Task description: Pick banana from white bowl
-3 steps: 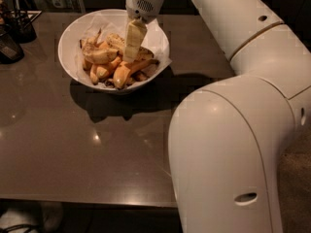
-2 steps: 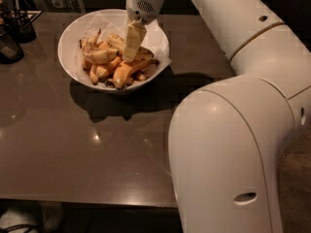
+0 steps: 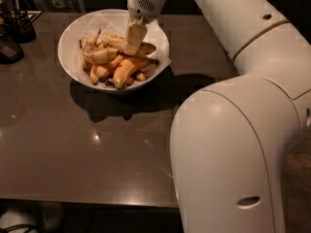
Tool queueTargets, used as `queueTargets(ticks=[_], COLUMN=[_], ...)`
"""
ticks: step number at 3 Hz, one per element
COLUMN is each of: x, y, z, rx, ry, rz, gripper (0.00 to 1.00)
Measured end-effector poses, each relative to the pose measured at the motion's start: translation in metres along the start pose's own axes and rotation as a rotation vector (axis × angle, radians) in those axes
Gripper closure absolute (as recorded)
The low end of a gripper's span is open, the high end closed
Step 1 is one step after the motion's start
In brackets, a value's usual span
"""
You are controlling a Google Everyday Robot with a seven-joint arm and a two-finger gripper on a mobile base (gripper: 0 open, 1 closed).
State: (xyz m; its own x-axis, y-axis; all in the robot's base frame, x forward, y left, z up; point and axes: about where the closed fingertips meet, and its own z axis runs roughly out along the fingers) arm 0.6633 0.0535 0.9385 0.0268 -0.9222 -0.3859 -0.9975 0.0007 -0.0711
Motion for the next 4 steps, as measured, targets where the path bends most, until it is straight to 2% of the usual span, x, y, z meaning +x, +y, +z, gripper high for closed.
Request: queueTargets(ticks=[1, 2, 3, 4], x=[-0.004, -0.006, -0.003, -0.01], y=[-0.007, -0.003, 0.003, 0.006], z=[-0.006, -0.033, -0.057, -0.06], rx=[0.054, 0.151, 0.224, 0.21], ry=[-0.02, -0.091, -0.167, -0.177], rz=[-0.013, -0.074, -0.127, -0.136], gripper=[1.0, 1.0, 1.0, 1.0])
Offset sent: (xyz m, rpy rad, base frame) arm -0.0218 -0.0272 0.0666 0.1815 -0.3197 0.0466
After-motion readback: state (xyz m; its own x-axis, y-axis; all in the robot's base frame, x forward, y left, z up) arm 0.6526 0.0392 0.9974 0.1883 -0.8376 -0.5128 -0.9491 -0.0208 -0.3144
